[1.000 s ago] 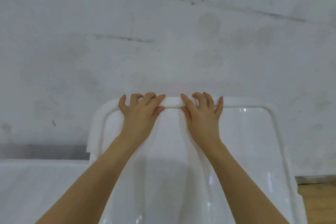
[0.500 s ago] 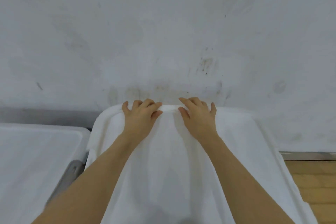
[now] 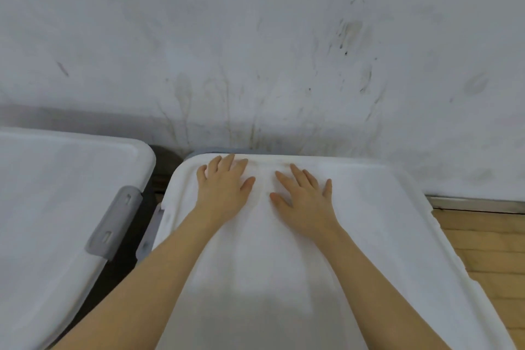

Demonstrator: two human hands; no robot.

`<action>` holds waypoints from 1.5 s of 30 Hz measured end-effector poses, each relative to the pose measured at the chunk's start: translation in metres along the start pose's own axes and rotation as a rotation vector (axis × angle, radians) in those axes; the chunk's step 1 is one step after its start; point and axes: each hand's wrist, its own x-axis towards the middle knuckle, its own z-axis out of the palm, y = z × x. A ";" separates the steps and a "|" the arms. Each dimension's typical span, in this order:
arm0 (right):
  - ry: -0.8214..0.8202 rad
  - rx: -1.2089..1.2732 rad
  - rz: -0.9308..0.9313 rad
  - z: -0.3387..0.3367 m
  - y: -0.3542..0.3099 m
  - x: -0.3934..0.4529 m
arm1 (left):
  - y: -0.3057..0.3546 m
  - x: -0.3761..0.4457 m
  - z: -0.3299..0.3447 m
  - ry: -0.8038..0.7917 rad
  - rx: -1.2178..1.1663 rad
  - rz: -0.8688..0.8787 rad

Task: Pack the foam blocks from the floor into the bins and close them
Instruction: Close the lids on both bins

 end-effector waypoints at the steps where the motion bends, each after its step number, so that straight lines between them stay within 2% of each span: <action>1: 0.001 -0.012 -0.019 0.002 -0.008 -0.006 | -0.005 -0.008 -0.004 -0.022 0.012 -0.035; 7: -0.053 -0.056 -0.120 0.022 -0.067 -0.025 | -0.056 -0.069 -0.022 -0.086 0.080 -0.091; 11: -0.087 -0.068 -0.047 0.038 -0.089 -0.029 | -0.076 -0.089 -0.032 -0.127 -0.050 -0.178; 14: -0.042 -0.100 -0.002 0.044 -0.096 -0.029 | -0.089 -0.103 -0.034 -0.185 -0.119 -0.130; 19: 0.032 -0.119 0.046 0.048 -0.109 -0.016 | -0.105 -0.108 -0.034 -0.076 -0.185 -0.139; 22: 0.070 -0.113 0.054 0.048 -0.112 -0.006 | -0.109 -0.095 -0.028 -0.060 -0.108 -0.124; 25: 0.049 -0.071 0.034 0.045 -0.112 -0.008 | -0.111 -0.090 -0.018 -0.048 0.029 -0.116; 29: -0.002 -0.092 -0.045 0.051 -0.118 -0.031 | -0.110 -0.090 -0.015 -0.042 0.058 -0.114; 35: -0.021 -0.099 -0.045 0.058 -0.112 -0.032 | -0.108 -0.095 -0.016 -0.077 -0.176 -0.159; 39: -0.019 -0.117 -0.046 0.058 -0.114 -0.034 | -0.109 -0.097 -0.014 -0.197 -0.347 -0.231; 45: -0.009 -0.125 -0.047 0.061 -0.114 -0.035 | -0.113 -0.092 -0.014 -0.299 -0.411 -0.257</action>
